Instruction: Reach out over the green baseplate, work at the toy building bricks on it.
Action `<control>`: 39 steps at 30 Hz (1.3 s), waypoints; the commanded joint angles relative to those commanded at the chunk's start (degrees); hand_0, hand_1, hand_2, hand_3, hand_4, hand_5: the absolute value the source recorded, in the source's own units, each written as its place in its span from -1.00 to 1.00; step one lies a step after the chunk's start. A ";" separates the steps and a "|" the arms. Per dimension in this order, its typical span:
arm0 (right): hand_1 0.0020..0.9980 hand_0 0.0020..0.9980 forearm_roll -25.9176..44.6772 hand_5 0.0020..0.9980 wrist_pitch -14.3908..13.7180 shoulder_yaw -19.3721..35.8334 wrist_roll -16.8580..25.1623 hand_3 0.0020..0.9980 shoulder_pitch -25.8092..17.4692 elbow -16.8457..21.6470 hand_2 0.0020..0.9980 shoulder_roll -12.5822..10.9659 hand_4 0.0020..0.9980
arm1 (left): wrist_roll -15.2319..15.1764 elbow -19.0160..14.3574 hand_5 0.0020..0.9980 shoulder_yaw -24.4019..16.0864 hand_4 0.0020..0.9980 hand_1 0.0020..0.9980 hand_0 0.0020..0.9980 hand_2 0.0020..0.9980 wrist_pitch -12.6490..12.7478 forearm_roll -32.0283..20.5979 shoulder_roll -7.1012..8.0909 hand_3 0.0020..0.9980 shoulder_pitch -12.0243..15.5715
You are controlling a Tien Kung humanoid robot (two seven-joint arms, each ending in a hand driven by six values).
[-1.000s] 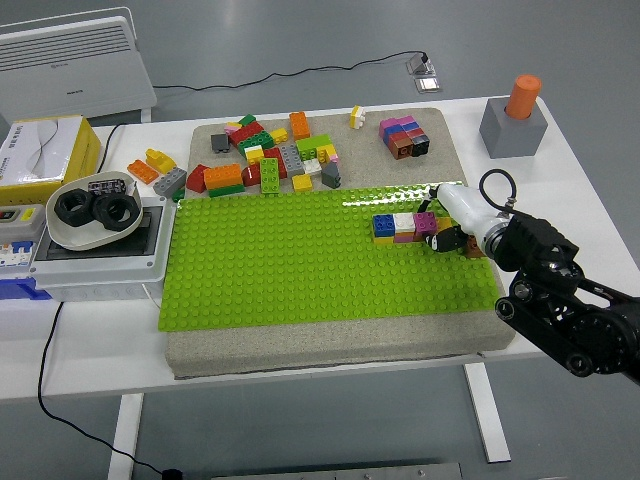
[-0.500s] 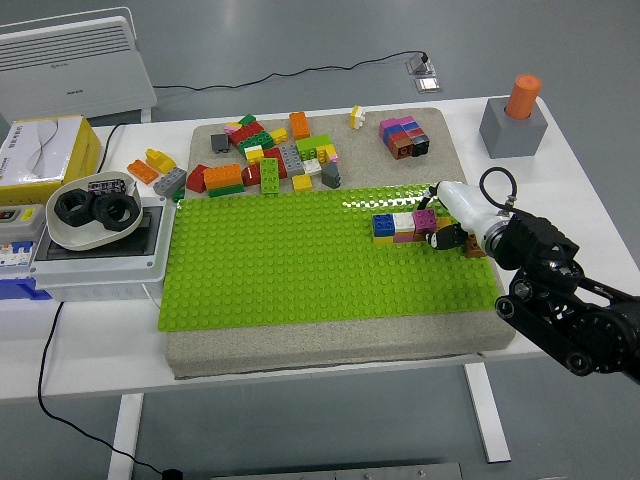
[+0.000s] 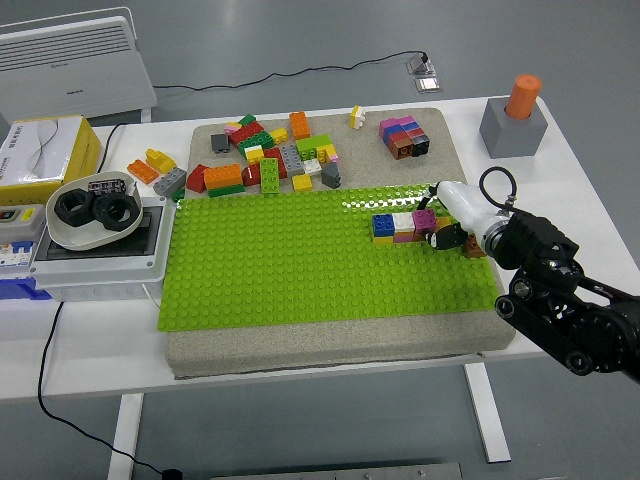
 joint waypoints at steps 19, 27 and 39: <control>0.64 0.61 0.09 -0.80 0.15 -0.12 -0.12 0.33 0.06 0.21 0.71 0.02 0.31 | -0.04 0.00 -1.00 0.23 -0.43 -0.26 0.45 -0.35 -0.01 -0.34 0.06 0.00 -0.01; 0.64 0.61 0.33 -0.80 0.13 -0.20 -0.09 0.34 0.05 0.32 0.71 0.09 0.32 | -0.05 0.00 -1.00 0.24 -0.44 -0.26 0.45 -0.35 -0.12 -0.36 0.08 0.00 0.01; 0.65 0.61 0.23 -0.81 0.28 -0.40 -0.35 0.34 0.10 0.38 0.72 0.04 0.34 | 0.11 0.00 -1.00 0.09 -0.44 -0.26 0.46 -0.35 -1.05 0.00 0.15 0.01 -0.02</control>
